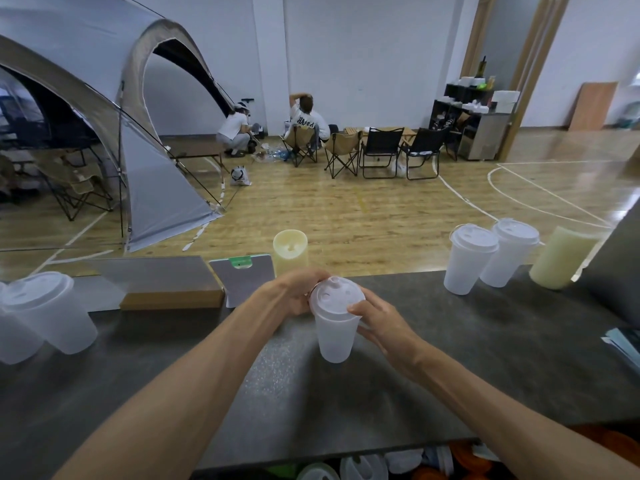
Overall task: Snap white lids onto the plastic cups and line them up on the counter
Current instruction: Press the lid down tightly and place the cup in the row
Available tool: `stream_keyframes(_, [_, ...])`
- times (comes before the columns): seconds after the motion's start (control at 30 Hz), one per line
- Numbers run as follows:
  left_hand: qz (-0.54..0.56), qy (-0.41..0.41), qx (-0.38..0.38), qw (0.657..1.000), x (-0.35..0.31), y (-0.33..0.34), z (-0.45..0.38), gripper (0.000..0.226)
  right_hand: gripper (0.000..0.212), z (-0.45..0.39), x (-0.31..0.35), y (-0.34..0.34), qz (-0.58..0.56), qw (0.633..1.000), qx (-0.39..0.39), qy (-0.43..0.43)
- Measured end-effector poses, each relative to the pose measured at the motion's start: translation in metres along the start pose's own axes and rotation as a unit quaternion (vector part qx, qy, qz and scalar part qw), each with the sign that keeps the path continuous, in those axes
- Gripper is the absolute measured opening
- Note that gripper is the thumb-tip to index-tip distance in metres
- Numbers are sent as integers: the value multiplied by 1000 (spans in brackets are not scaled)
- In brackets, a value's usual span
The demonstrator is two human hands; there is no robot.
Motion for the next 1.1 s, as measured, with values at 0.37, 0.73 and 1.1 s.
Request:
stream_keyframes(0.37, [94, 188, -186, 960, -1, -18, -2, 25, 40, 4, 3, 0, 14, 1000, -11, -5])
stream_keyframes(0.73, [-58, 232, -113, 964, -19, -12, 27, 9, 41, 3, 3, -2, 17, 999, -32, -3])
stream_keyframes(1.1, [-156, 154, -92, 971, -38, -7, 24, 12, 44, 4, 5, 0, 18, 999, -29, -8])
Point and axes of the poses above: each hand's wrist, its own z-axis away from the middle knuckle, its own y-axis out of the palm, x = y × z, the point moved 8 cm from there along -z, towards the middle knuckle, and after that the axes turned 4 degrees about x, right-handed, at the moved point
